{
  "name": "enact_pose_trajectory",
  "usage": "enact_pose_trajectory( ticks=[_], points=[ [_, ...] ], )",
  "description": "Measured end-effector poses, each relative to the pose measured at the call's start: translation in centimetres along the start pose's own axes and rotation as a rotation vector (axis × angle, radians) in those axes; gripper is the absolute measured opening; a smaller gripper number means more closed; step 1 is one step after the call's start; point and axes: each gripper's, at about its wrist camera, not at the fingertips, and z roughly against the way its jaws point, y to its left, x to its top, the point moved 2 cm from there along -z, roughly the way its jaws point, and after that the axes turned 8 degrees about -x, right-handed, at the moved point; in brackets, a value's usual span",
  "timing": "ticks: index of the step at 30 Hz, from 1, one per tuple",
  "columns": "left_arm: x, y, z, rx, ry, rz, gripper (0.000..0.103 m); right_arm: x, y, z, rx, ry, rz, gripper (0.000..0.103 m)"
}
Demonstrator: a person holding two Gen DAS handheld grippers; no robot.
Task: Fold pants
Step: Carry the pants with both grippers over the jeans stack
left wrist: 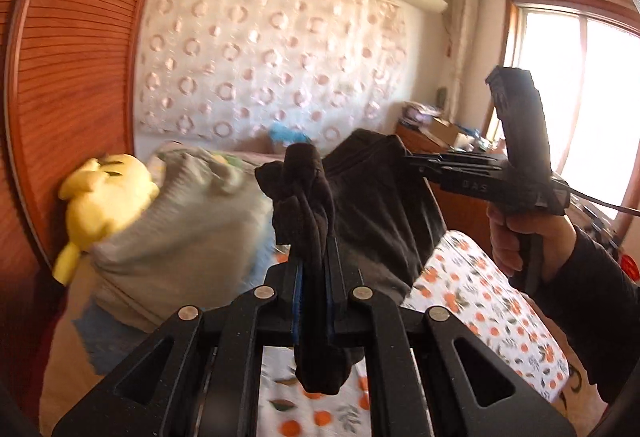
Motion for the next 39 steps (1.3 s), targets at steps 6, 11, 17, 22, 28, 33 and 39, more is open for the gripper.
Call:
enact_pose_trajectory(
  ticks=[6,11,17,22,28,33,39],
  points=[
    [0.8,4.5,0.2,0.078,-0.045,0.053,0.009,3.9,2.3,-5.0,0.025,-0.016,0.088,0.014],
    [1.0,6.2,0.1,0.099,-0.068,0.081,0.009,6.3,2.9,-9.7,0.022,-0.011,0.127,0.014],
    [0.2,7.6,-0.9,0.112,-0.053,0.117,0.009,8.1,4.4,-14.5,0.017,0.014,0.169,0.014],
    [-0.2,8.4,-0.6,0.142,-0.051,0.145,0.009,8.7,5.5,-16.7,0.043,0.026,0.186,0.014],
    [-1.5,9.5,-0.6,0.181,-0.015,0.165,0.012,8.0,4.6,-19.1,0.060,0.065,0.101,0.027],
    [-1.5,9.5,0.8,0.187,-0.034,0.152,0.023,7.9,2.7,-17.3,0.062,0.007,0.033,0.031],
    [0.3,8.7,1.2,0.186,-0.051,0.082,0.036,6.2,2.1,-14.9,0.071,-0.030,0.016,0.032]
  ],
)
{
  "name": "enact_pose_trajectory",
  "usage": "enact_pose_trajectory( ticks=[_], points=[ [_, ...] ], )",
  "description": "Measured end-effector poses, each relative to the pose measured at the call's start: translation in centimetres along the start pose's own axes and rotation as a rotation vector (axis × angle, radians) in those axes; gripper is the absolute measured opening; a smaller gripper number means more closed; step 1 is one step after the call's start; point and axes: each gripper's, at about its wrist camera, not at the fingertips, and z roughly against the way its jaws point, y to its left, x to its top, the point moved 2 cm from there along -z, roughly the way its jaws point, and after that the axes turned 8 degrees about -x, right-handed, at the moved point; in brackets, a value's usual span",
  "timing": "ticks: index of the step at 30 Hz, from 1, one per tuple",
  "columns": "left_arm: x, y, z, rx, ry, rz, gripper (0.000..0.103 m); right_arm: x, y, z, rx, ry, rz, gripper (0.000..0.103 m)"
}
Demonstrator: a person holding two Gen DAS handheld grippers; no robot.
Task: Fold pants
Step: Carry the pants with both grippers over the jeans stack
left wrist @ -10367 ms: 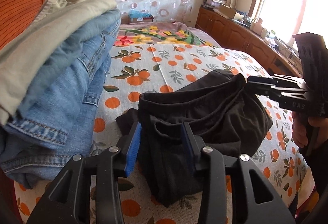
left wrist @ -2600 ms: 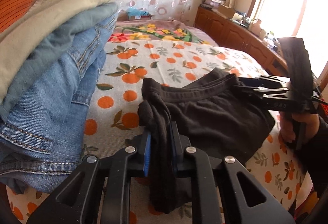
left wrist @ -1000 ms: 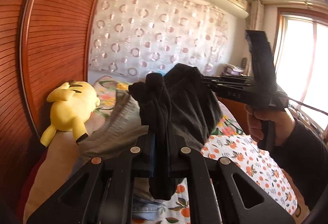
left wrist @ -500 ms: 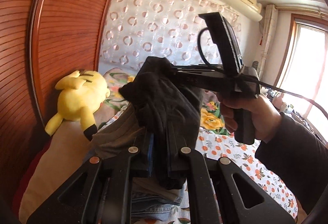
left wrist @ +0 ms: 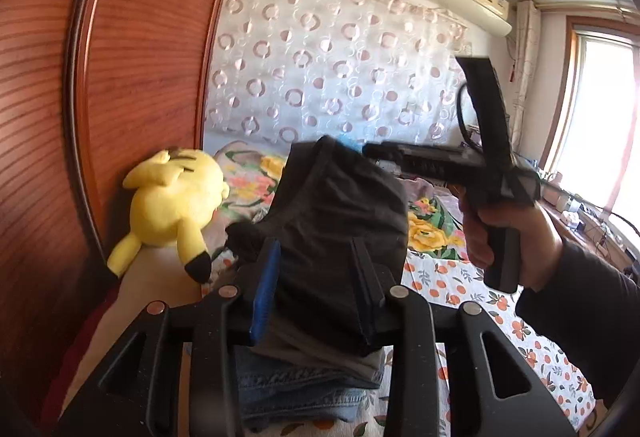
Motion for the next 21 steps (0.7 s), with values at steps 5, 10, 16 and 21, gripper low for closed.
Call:
enact_pose_trajectory(
  ticks=[5,10,16,21],
  points=[
    [0.7,0.0,-2.0,0.002,0.019,-0.043,0.036,-2.1,0.4,0.5,0.036,0.014,-0.002,0.032],
    [0.1,1.7,-4.7,0.054,0.093,-0.044,0.036,-2.4,-0.6,-0.6,0.050,0.047,-0.001,0.032],
    [-1.7,3.2,-6.0,0.075,0.170,-0.029,0.036,-2.3,-1.8,-4.0,0.021,0.114,-0.019,0.032],
    [-1.9,3.3,-5.9,0.075,0.165,-0.024,0.036,-1.2,-1.2,-2.9,0.030,0.046,-0.040,0.032]
  ],
)
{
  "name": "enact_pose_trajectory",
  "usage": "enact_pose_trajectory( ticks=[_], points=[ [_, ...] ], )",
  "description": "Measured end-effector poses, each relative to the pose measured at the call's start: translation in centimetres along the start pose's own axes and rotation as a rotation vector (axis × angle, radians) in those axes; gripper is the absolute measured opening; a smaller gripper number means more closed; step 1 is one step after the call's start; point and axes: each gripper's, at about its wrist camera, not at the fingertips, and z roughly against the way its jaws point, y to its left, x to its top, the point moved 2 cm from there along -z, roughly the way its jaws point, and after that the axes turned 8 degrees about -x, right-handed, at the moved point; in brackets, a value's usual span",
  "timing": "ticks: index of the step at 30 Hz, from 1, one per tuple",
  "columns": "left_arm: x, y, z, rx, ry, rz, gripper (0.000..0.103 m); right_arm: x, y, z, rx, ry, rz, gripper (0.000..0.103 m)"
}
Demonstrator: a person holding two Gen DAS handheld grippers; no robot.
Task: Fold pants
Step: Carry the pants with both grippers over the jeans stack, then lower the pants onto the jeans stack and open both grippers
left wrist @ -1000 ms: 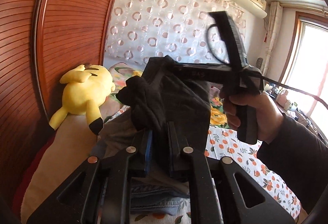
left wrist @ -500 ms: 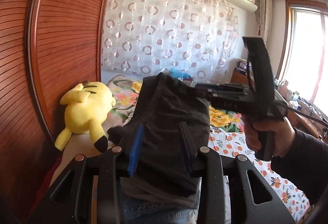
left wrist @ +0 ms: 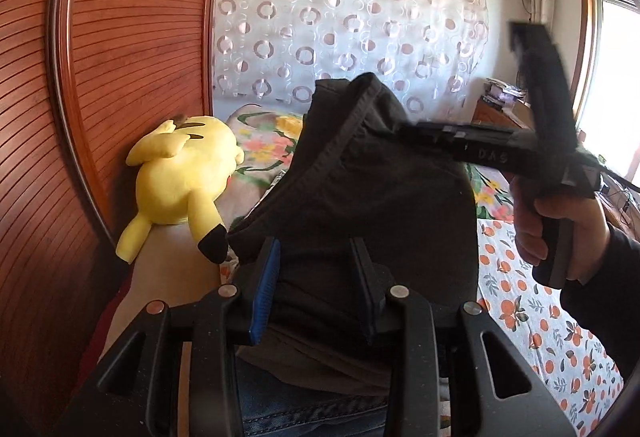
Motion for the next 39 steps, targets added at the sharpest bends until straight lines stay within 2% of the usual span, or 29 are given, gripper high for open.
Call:
enact_pose_trajectory(
  ticks=[2,4,8,10,13,19,24,30,32,34,35,39],
  points=[
    [0.0,-0.2,0.1,0.000,-0.006,-0.001,0.036,1.0,0.8,1.6,0.017,-0.077,0.013,0.032],
    [0.0,-0.4,0.3,0.001,-0.009,0.001,0.036,2.1,1.8,2.0,0.041,-0.086,0.024,0.032],
    [0.0,-0.7,0.1,0.020,0.000,-0.017,0.036,3.0,2.8,0.1,0.015,-0.023,0.031,0.032],
    [0.0,-0.6,-0.3,0.025,0.004,-0.019,0.037,2.8,2.7,-1.4,-0.028,0.017,0.035,0.032],
    [-0.1,-0.3,-0.6,0.023,0.012,-0.008,0.038,2.4,2.4,-1.8,-0.028,0.050,0.008,0.032],
    [0.0,-1.2,0.0,0.039,0.014,-0.027,0.039,2.5,2.6,2.7,-0.026,-0.003,-0.006,0.032],
    [0.0,-2.5,1.0,0.039,0.010,-0.048,0.041,-0.7,3.0,6.1,-0.056,0.001,-0.034,0.032],
    [-0.7,-5.1,2.4,0.012,0.003,-0.086,0.049,-4.8,2.2,10.6,-0.118,0.028,-0.120,0.032],
    [-0.9,-6.4,2.5,-0.003,0.007,-0.104,0.055,-6.2,1.9,12.6,-0.148,0.033,-0.145,0.032],
    [-1.1,-7.8,2.8,-0.029,0.002,-0.122,0.079,-7.5,1.5,14.6,-0.174,0.033,-0.171,0.033],
    [-1.2,-8.4,2.9,-0.043,-0.004,-0.130,0.082,-8.1,1.4,15.6,-0.186,0.032,-0.180,0.033],
    [-1.7,-11.2,2.3,-0.089,0.024,-0.163,0.083,-10.0,1.6,19.3,-0.236,0.039,-0.192,0.039]
  ],
)
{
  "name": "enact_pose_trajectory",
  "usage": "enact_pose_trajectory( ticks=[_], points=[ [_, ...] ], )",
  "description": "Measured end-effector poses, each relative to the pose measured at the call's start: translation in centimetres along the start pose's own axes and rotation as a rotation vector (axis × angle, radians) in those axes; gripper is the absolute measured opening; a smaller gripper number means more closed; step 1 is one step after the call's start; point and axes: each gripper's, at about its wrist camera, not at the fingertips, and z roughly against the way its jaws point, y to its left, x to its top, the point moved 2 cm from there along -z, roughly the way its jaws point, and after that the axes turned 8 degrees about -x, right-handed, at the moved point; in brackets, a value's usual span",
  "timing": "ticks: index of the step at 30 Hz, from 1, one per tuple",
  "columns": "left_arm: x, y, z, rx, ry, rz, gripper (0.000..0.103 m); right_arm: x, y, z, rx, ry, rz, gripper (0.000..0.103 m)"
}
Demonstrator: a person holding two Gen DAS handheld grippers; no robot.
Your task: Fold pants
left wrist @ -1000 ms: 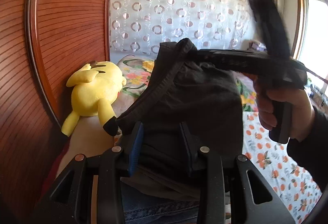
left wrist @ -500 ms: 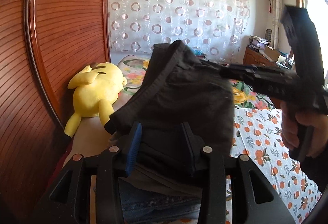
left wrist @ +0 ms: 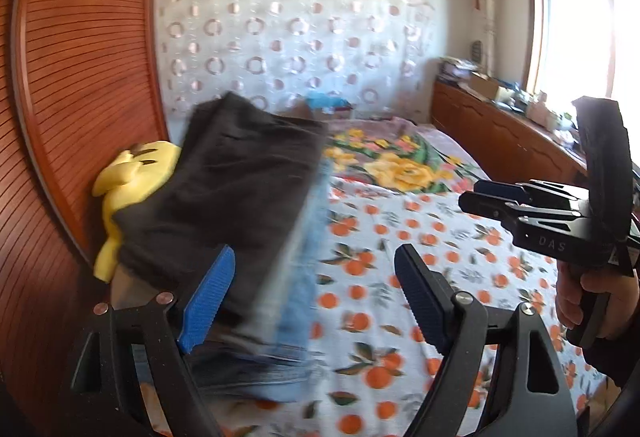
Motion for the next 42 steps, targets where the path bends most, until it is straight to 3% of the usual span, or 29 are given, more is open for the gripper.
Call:
enact_pose_trajectory(
  ticks=[4,7,14,19,27,42],
  points=[
    [-0.2,-2.5,-0.5,-0.035,-0.002,-0.013,0.084,-1.6,-1.2,2.5,-0.044,0.022,-0.031,0.041],
    [-0.4,-4.3,-0.9,-0.069,-0.002,-0.028,0.084,-3.0,-2.0,4.4,-0.087,0.033,-0.046,0.055],
    [-1.1,-8.2,-0.8,-0.096,-0.008,-0.089,0.084,-4.6,-2.1,7.3,-0.181,0.045,-0.098,0.069],
    [-1.9,-10.0,-0.1,-0.108,-0.010,-0.111,0.084,-5.3,-0.5,9.9,-0.194,0.038,-0.131,0.072],
    [-2.9,-11.6,1.9,-0.118,0.009,-0.106,0.084,-6.7,0.9,14.3,-0.200,-0.002,-0.146,0.089],
    [-3.9,-13.7,8.4,-0.112,-0.035,-0.104,0.084,-9.5,2.4,23.1,-0.254,-0.094,-0.175,0.090]
  ],
)
